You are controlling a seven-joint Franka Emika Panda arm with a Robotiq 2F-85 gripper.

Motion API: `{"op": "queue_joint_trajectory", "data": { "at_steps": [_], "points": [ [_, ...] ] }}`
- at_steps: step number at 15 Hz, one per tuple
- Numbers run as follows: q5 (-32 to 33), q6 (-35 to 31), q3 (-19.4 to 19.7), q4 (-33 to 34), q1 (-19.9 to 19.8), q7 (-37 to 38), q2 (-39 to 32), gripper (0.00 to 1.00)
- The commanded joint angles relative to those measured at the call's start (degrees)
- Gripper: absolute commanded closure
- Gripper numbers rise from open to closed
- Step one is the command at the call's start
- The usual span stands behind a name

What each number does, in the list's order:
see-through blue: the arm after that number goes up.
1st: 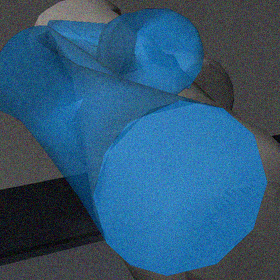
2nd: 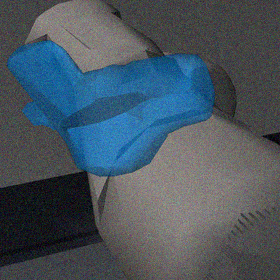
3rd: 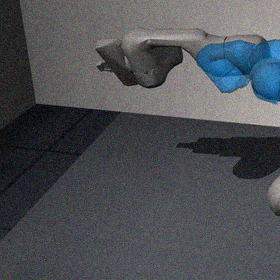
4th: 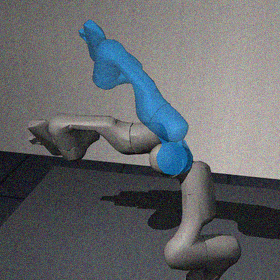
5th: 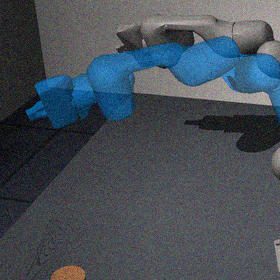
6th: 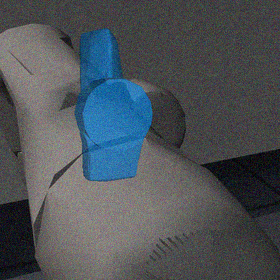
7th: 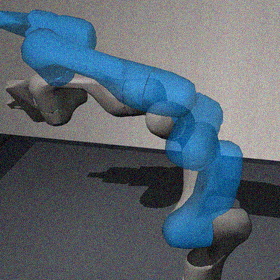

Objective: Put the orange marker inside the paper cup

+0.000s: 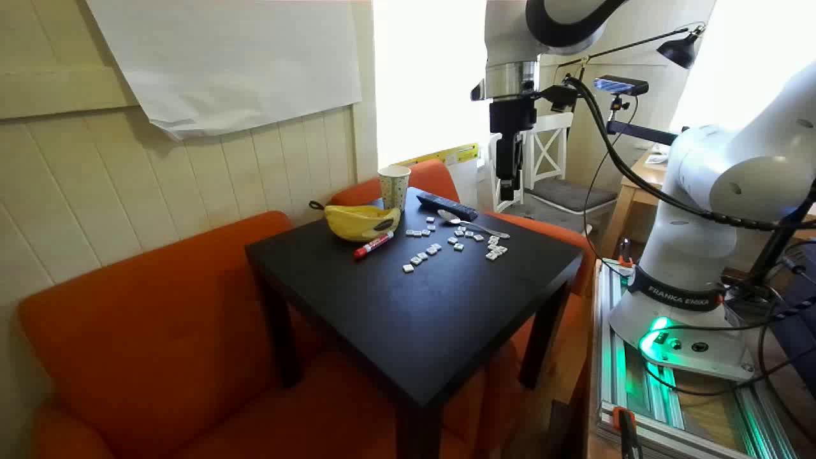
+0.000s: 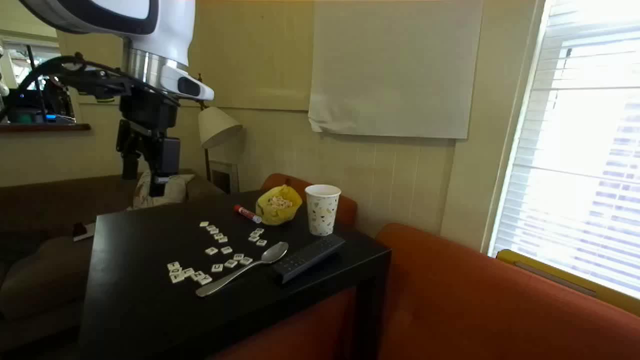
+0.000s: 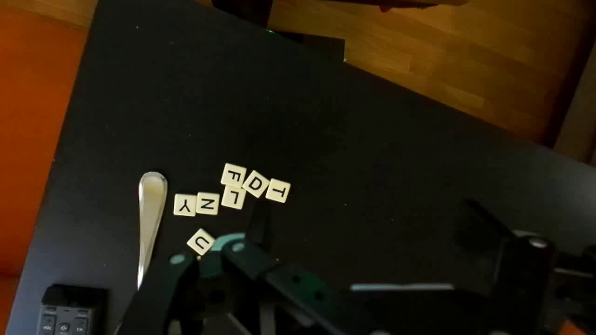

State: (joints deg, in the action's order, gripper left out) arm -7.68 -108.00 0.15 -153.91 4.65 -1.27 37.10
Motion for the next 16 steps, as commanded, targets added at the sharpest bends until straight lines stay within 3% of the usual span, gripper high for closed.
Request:
{"op": "queue_joint_trajectory", "data": {
  "at_steps": [1,11,16],
  "points": [
    [-0.24,0.13,-0.44,0.08,-0.5,-0.26,-0.01,0.0],
    [-0.86,-2.21,-0.96,0.65,0.29,-0.73,-1.1,0.0],
    [-1.0,-9.41,-2.77,2.61,5.88,-9.13,-3.37,0.0]
  ]
}}
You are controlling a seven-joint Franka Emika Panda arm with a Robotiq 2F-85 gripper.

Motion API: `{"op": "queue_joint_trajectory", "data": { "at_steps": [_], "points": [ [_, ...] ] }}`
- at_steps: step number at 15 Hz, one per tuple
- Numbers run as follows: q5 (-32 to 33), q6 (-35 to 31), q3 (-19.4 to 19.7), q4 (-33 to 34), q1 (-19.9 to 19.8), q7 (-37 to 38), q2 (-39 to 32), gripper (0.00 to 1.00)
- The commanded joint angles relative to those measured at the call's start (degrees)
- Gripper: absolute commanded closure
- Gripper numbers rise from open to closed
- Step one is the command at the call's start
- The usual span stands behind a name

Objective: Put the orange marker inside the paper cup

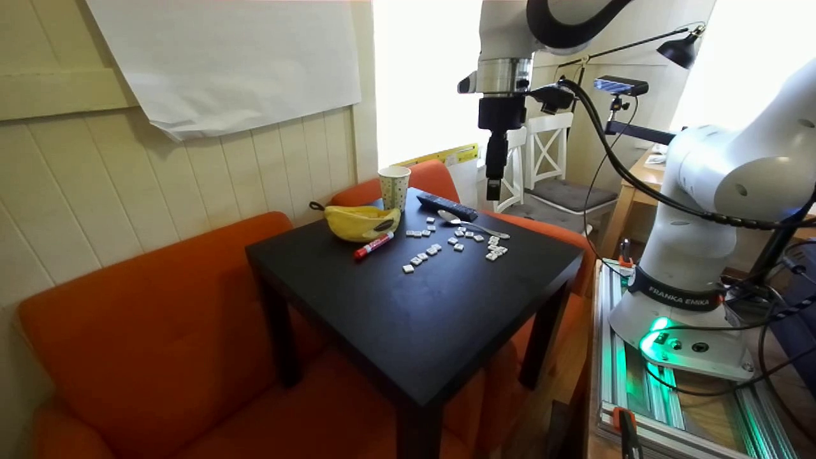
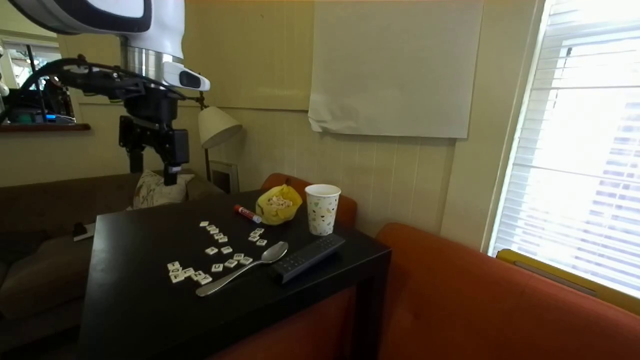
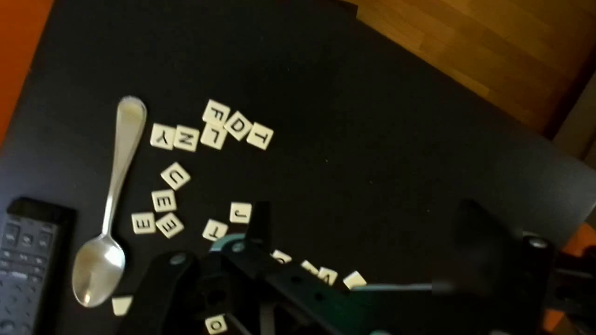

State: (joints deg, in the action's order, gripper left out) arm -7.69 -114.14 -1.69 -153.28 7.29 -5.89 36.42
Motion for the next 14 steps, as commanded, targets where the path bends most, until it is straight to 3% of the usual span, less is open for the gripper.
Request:
{"op": "queue_joint_trajectory", "data": {
  "at_steps": [1,7,13,14],
  "points": [
    [-0.58,-4.65,-1.35,2.47,4.39,-6.18,-3.63,0.0],
    [2.17,-11.11,-4.34,9.85,9.82,-15.82,-14.2,0.0],
    [9.02,-14.37,-5.23,21.95,9.17,-28.06,-28.21,0.0],
    [5.27,-14.76,-4.39,23.96,8.75,-27.29,-30.12,0.0]
  ]
}}
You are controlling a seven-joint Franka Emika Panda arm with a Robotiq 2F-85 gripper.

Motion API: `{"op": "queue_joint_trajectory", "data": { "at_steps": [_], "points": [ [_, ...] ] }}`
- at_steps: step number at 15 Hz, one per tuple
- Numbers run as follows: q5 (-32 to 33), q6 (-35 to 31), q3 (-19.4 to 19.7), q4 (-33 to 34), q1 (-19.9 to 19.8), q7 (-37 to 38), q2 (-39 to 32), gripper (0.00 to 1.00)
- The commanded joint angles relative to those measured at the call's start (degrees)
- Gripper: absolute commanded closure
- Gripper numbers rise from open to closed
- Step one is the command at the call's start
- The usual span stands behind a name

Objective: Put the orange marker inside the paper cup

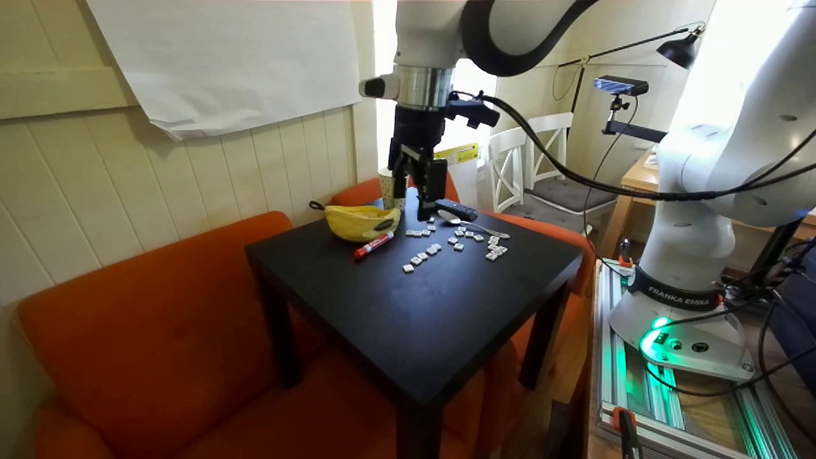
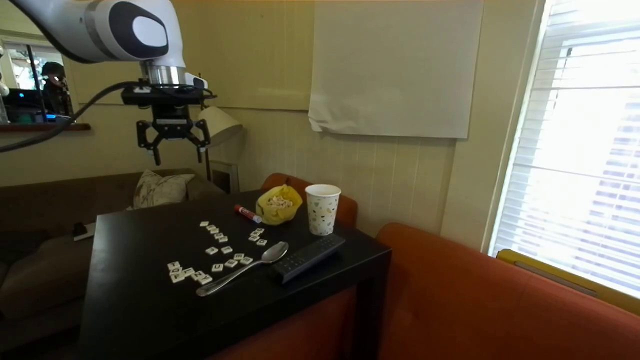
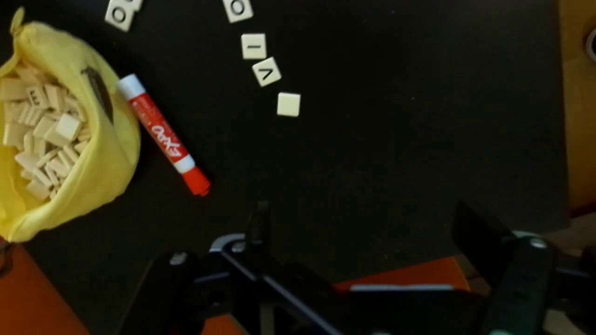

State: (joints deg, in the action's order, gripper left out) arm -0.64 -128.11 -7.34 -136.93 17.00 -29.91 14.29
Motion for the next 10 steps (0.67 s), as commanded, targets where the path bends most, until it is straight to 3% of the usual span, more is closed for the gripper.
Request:
{"op": "queue_joint_trajectory", "data": {
  "at_steps": [1,6,10],
  "points": [
    [-0.47,-0.44,-0.3,2.12,-0.87,-0.95,-2.24,0.0],
    [-0.51,-0.49,-0.61,3.38,-1.25,-1.1,-3.78,0.0],
    [6.29,-8.14,-0.49,5.42,-1.68,-9.24,-7.89,0.0]
  ]
}}
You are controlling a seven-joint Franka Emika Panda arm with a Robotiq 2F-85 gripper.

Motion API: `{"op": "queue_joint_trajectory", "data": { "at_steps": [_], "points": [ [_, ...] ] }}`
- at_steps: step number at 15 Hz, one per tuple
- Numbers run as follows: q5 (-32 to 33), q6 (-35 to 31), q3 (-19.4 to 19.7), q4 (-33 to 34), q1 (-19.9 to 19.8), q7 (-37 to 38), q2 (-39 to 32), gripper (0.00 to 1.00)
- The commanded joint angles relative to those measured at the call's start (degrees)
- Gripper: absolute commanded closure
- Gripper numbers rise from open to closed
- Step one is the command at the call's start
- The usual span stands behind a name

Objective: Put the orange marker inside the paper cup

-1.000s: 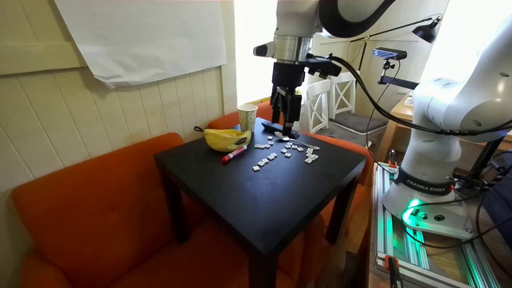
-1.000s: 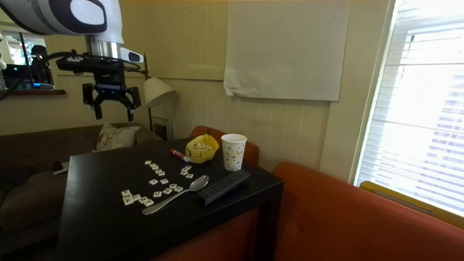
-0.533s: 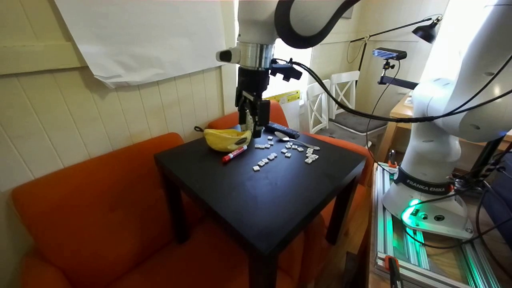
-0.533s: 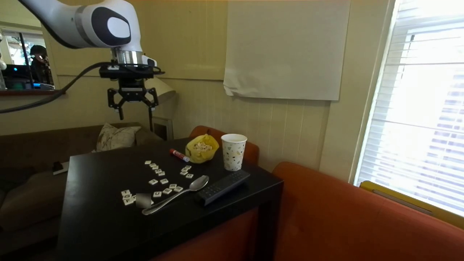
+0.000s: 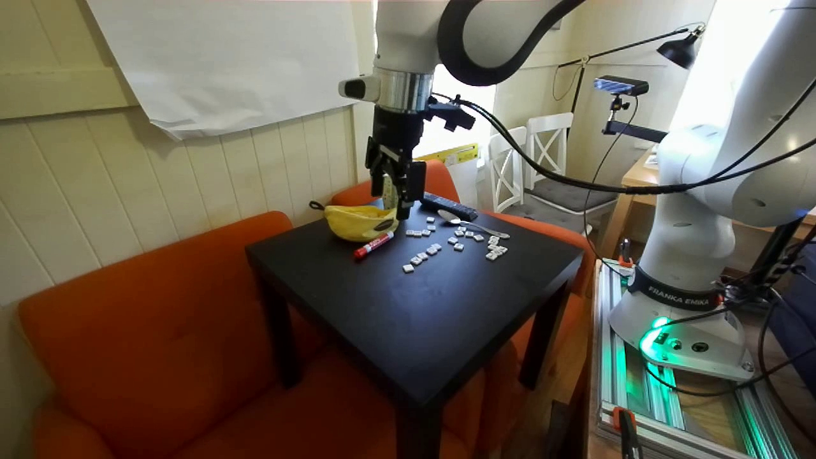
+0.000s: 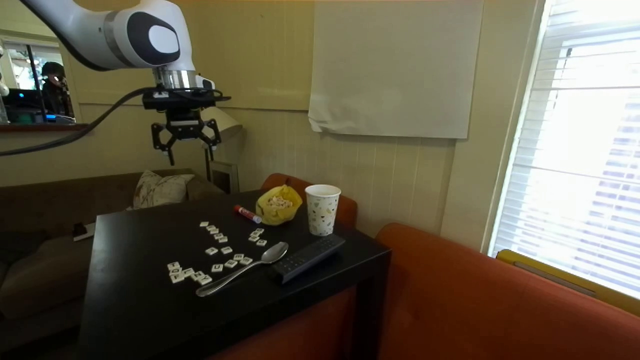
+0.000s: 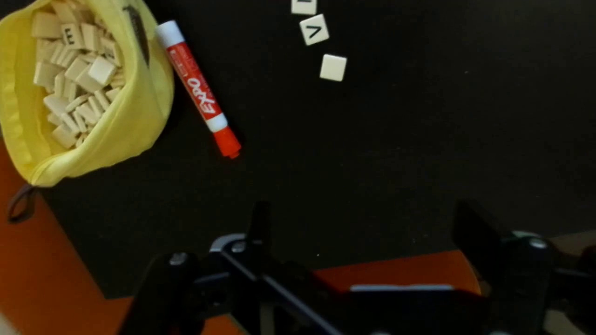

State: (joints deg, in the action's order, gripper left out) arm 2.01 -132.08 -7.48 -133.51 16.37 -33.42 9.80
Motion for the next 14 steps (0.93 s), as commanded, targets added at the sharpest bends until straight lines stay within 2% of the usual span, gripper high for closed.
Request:
{"op": "queue_joint_trajectory", "data": {
  "at_steps": [1,4,7,10,14],
  "points": [
    [5.06,-5.92,-0.34,2.32,-1.34,-7.65,-4.31,0.0],
    [6.52,-10.69,-0.1,3.55,-2.34,-14.43,-7.85,0.0],
    [9.4,-13.48,-0.42,5.09,-3.85,-17.73,-11.74,0.0],
    [15.91,-15.71,-0.19,6.24,-5.23,-16.18,-15.01,0.0],
    [20.65,-14.85,0.23,7.18,-6.48,-14.95,-17.53,0.0]
  ]
}}
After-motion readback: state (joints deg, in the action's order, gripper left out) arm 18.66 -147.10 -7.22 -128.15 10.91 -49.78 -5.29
